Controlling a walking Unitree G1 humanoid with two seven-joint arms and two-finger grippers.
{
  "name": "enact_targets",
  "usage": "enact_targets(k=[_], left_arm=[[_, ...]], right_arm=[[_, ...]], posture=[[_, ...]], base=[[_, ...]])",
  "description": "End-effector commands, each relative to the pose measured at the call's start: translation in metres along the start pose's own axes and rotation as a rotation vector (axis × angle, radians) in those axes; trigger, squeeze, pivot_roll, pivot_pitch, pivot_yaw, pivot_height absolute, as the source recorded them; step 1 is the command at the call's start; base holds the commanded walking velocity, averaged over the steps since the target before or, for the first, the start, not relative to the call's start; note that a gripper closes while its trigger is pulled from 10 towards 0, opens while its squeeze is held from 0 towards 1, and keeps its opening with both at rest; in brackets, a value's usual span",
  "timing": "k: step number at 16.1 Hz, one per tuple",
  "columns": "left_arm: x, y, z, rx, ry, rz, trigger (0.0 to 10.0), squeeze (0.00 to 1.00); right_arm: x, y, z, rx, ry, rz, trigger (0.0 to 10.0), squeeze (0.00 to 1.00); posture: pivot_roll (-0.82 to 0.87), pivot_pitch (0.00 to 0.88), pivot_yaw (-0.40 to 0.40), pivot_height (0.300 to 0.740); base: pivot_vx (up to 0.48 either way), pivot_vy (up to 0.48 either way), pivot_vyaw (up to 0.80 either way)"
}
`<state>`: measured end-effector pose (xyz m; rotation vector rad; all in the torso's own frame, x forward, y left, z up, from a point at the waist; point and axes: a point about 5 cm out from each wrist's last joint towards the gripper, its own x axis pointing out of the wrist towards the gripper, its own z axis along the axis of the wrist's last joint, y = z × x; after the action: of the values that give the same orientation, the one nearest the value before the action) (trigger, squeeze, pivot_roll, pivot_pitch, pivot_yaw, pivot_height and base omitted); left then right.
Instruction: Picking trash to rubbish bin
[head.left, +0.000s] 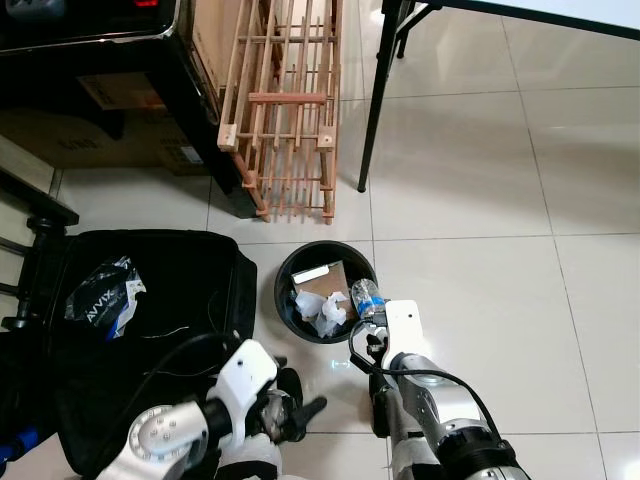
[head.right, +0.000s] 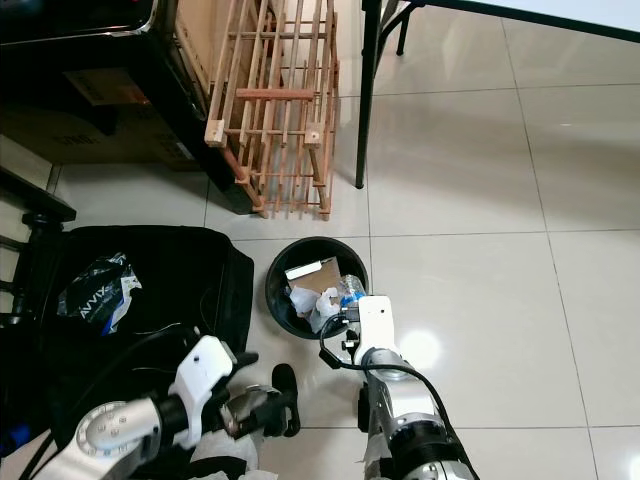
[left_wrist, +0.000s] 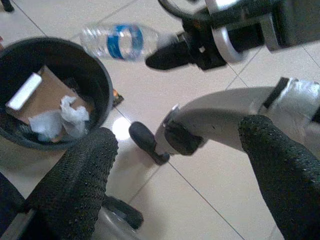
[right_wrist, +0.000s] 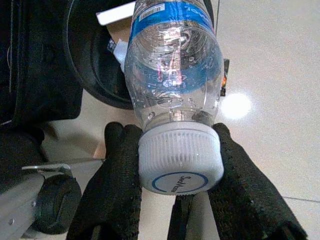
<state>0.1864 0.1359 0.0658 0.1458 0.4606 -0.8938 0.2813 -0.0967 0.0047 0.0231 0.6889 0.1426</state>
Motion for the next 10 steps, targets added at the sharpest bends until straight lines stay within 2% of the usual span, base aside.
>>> enact_targets(k=[1,4,10], left_arm=[[-0.003,-0.006,-0.007,-0.017,0.024,-0.023,10.0,0.0],[-0.007,-0.001,-0.017,-0.008,0.059,-0.019,10.0,0.0],[-0.024,0.014,-0.047,0.007,0.161,0.044,10.0,0.0]], right_arm=[[0.0,0.002,-0.014,0.01,0.042,0.0,10.0,0.0],[0.001,0.001,-0.014,0.006,0.037,0.0,10.0,0.0],[0.003,0.003,-0.015,-0.005,0.035,0.015,10.0,0.0]], posture=[[0.09,0.454,0.073,0.74],[0.09,0.453,0.072,0.74],[0.09,0.446,0.068,0.74]], base=[[0.0,0.0,0.0],[0.0,0.0,0.0],[0.0,0.0,0.0]])
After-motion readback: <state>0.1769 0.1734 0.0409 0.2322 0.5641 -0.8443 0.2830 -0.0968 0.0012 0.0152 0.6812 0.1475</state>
